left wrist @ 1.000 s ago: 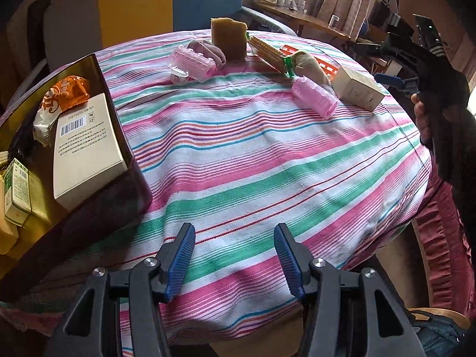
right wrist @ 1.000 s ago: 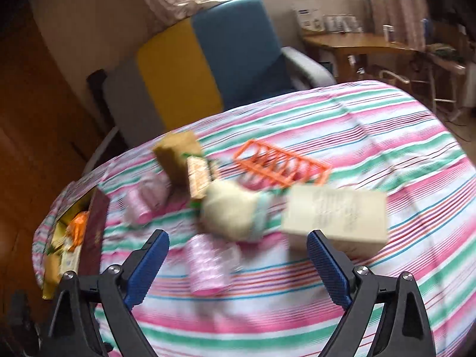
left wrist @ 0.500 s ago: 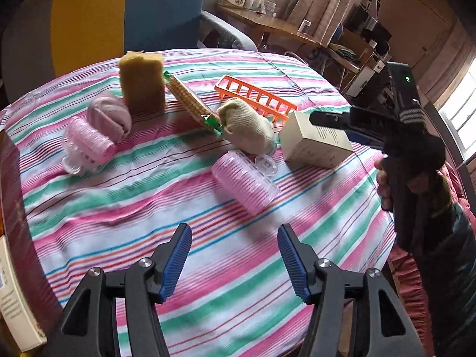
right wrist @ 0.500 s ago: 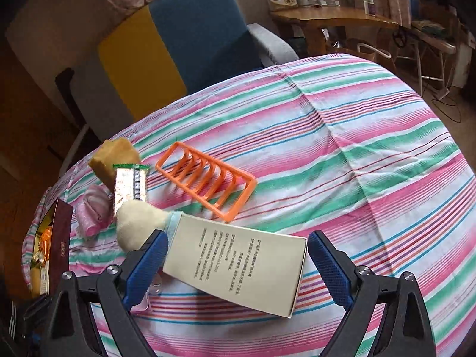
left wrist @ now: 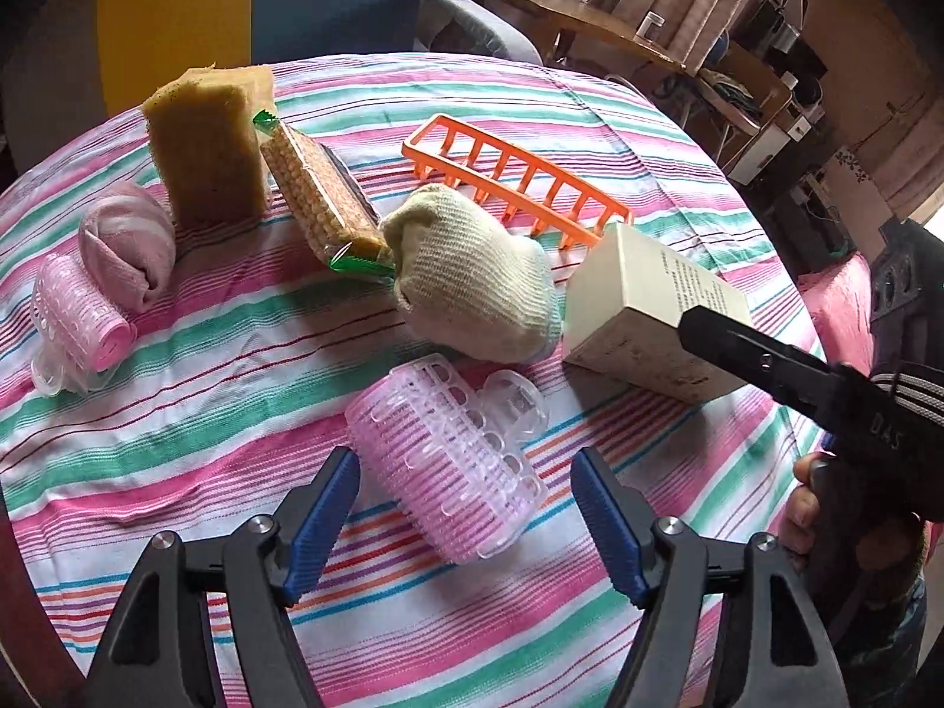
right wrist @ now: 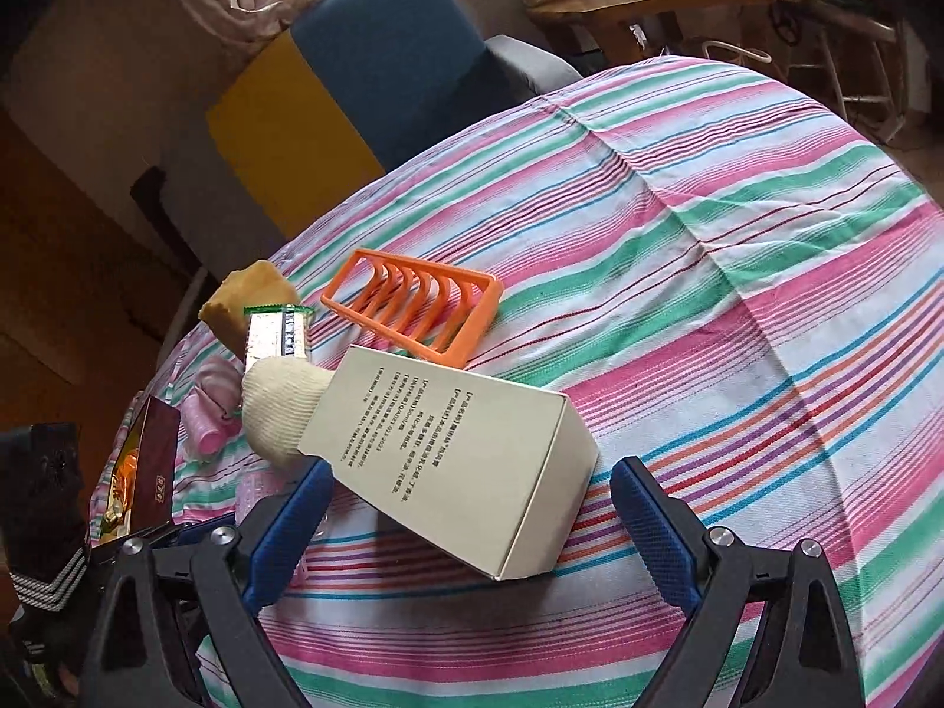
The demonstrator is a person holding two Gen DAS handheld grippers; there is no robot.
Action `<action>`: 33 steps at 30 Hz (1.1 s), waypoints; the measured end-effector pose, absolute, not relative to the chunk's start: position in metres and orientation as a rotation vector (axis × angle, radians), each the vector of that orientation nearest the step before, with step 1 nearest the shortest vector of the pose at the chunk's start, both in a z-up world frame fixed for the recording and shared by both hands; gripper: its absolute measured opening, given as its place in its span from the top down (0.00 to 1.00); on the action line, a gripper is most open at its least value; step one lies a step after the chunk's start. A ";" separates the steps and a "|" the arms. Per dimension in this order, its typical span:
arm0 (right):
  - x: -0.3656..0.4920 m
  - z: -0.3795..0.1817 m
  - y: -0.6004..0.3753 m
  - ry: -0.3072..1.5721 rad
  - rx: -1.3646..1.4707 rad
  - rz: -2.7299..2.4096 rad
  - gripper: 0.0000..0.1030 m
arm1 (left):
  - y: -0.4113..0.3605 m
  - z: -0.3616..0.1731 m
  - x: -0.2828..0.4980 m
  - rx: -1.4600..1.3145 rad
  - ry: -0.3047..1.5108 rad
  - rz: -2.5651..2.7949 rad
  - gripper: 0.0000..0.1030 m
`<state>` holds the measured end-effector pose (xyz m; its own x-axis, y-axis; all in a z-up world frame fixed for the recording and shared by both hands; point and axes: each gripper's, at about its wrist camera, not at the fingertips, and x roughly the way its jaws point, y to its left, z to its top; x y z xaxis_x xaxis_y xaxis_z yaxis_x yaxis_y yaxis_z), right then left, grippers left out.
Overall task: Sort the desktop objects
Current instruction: 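Grasp the pink hair roller with the left tool while the right tool grasps the cream box, then lift the pink roller with the left tool while the right tool lifts the cream box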
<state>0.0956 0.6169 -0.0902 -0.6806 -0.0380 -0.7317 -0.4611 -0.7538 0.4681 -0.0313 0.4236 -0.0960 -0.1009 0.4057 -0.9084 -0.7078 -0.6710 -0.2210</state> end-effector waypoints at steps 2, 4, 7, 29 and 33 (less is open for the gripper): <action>0.094 -0.088 0.618 0.949 -1.084 2.507 0.07 | 0.422 -0.100 -0.033 -1.408 0.356 1.866 0.39; 0.091 -0.085 0.616 0.913 -1.073 2.521 0.07 | 0.417 -0.099 -0.032 -1.390 0.372 1.862 0.48; 0.086 -0.083 0.608 0.827 -1.077 2.543 0.16 | 0.406 -0.100 -0.032 -1.380 0.376 1.844 0.52; 0.119 -0.096 0.460 0.997 -1.340 2.660 0.16 | 0.267 -0.091 0.012 -1.374 0.313 1.845 0.53; 0.130 -0.083 0.445 0.878 -1.297 2.631 0.11 | 0.253 -0.092 0.017 -1.341 0.322 1.867 0.52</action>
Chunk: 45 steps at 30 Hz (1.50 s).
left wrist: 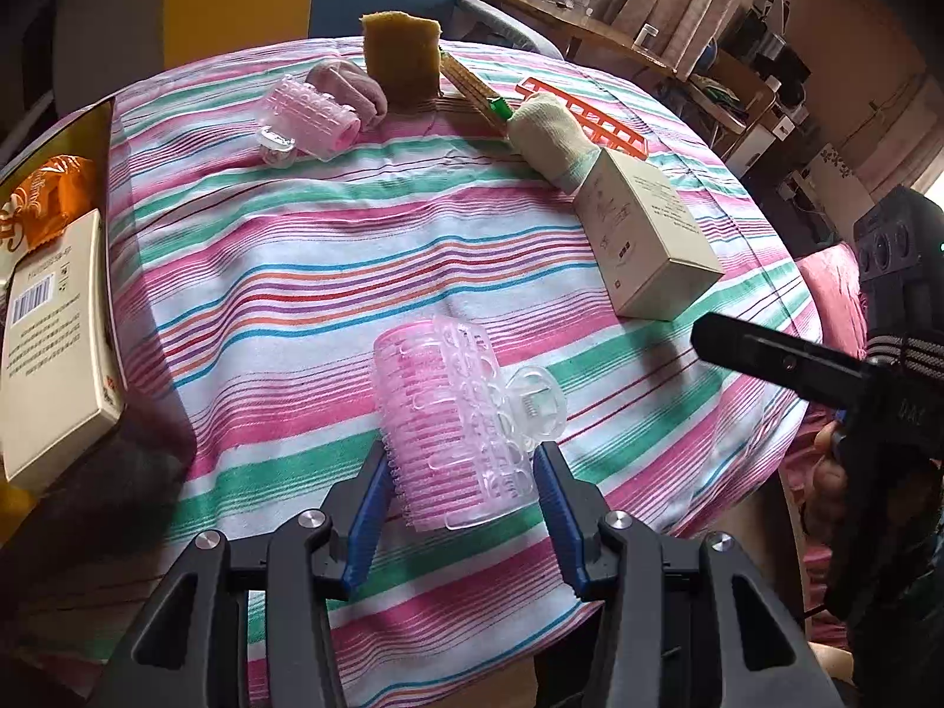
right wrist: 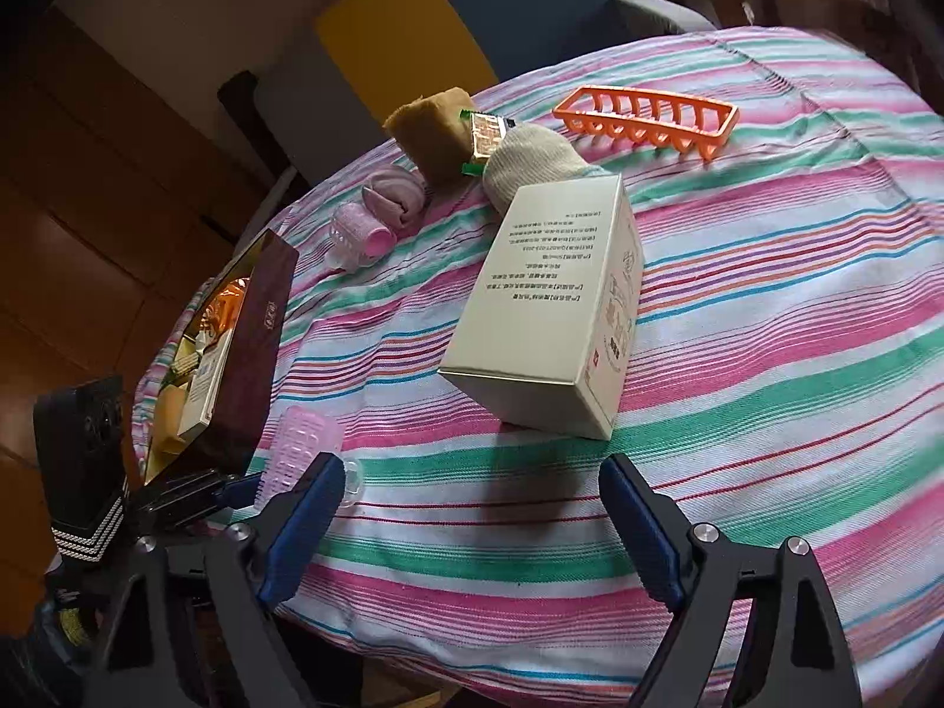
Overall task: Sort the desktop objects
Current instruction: 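Lift the pink roller with the left tool while the right tool lifts the cream box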
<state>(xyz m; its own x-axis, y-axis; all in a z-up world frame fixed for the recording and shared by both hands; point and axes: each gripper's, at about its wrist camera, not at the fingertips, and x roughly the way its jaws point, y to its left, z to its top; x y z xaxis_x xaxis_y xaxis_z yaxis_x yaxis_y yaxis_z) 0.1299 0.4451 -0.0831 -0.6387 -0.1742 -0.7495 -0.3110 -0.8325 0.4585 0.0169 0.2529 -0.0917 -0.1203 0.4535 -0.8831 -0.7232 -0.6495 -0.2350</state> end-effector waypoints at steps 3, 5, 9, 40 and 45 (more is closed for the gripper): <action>0.130 -0.076 0.447 0.797 -1.279 2.563 0.09 | 0.249 -0.091 0.018 -1.329 0.298 1.865 0.46; 0.125 -0.074 0.449 0.773 -1.276 2.525 0.09 | 0.246 -0.090 0.018 -1.322 0.283 1.858 0.41; 0.107 -0.067 0.445 0.691 -1.273 2.488 0.09 | 0.239 -0.090 0.016 -1.323 0.263 1.862 0.41; 0.076 -0.103 0.443 0.522 -1.256 2.432 0.22 | 0.236 -0.096 0.013 -1.276 0.256 1.913 0.28; 0.084 -0.099 0.452 0.598 -1.213 2.399 0.45 | 0.234 -0.094 0.012 -1.269 0.293 1.972 0.48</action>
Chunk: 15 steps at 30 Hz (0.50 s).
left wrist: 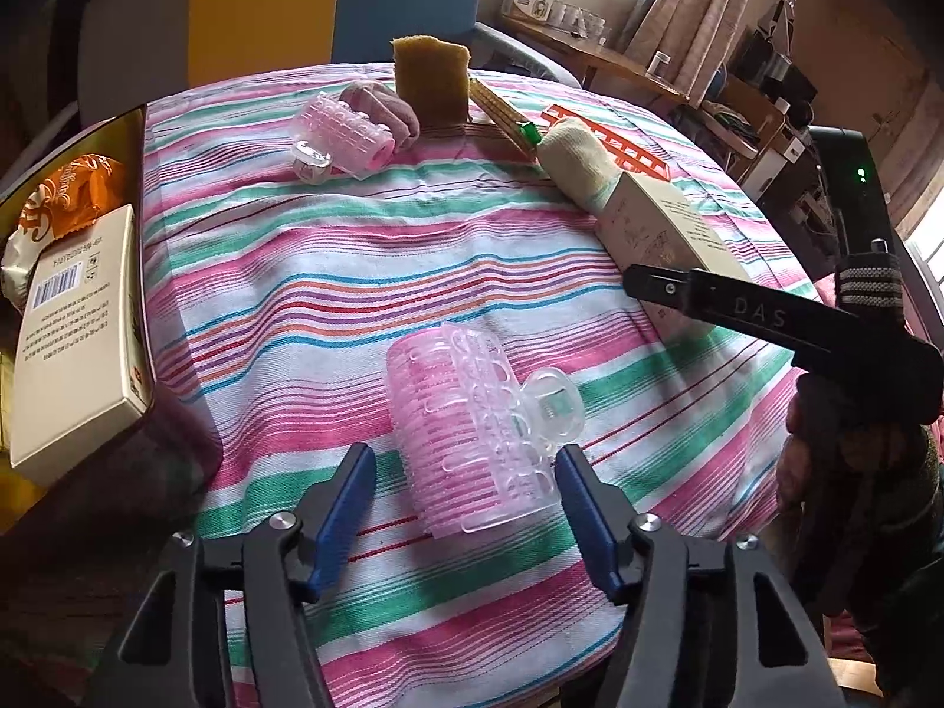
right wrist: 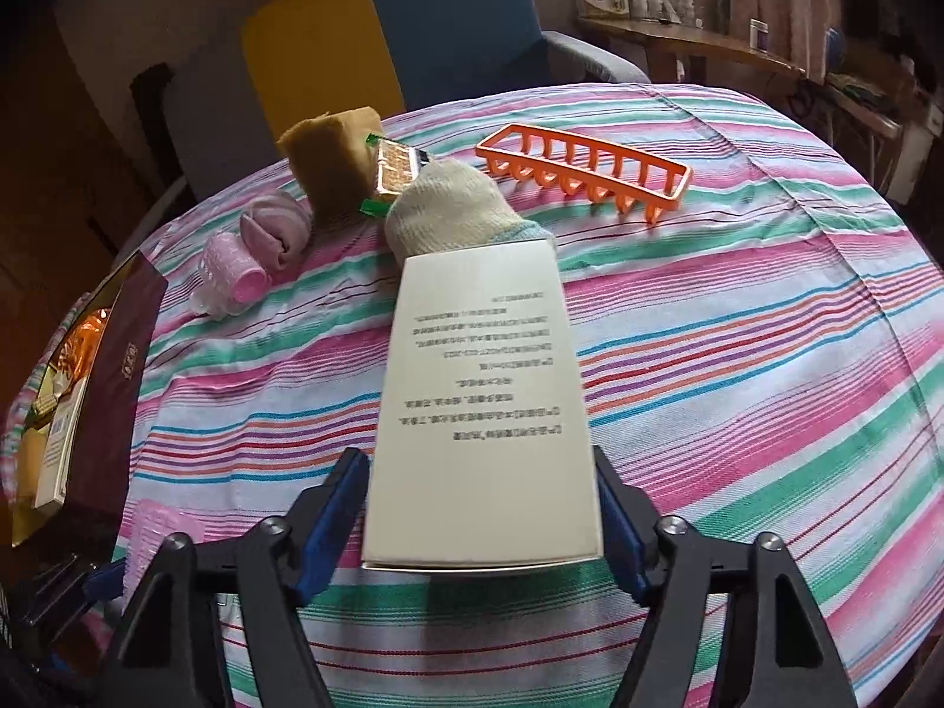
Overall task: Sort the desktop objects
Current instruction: 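Lift the pink roller with the left tool while the right tool lifts the cream box, then carry the pink roller and cream box over the gold tray with both tools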
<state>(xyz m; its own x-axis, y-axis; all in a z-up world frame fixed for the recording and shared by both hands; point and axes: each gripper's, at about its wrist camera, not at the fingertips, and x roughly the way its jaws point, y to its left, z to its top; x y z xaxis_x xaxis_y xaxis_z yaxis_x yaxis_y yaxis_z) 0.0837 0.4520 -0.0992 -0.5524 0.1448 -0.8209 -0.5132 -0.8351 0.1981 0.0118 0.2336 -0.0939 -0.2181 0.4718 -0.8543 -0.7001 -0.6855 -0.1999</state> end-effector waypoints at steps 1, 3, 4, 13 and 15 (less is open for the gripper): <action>0.086 -0.099 0.454 0.609 -1.208 2.399 0.48 | 0.233 -0.094 0.011 -1.268 0.302 1.980 0.53; 0.090 -0.097 0.456 0.630 -1.199 2.397 0.49 | 0.231 -0.093 0.012 -1.264 0.310 1.983 0.55; 0.091 -0.097 0.455 0.640 -1.201 2.402 0.49 | 0.231 -0.093 0.013 -1.264 0.310 1.984 0.56; 0.108 -0.082 0.426 0.772 -1.207 2.537 0.49 | 0.217 -0.062 0.029 -1.134 0.258 2.016 0.56; 0.107 -0.076 0.417 0.773 -1.205 2.566 0.49 | 0.210 -0.054 0.030 -1.106 0.237 2.036 0.56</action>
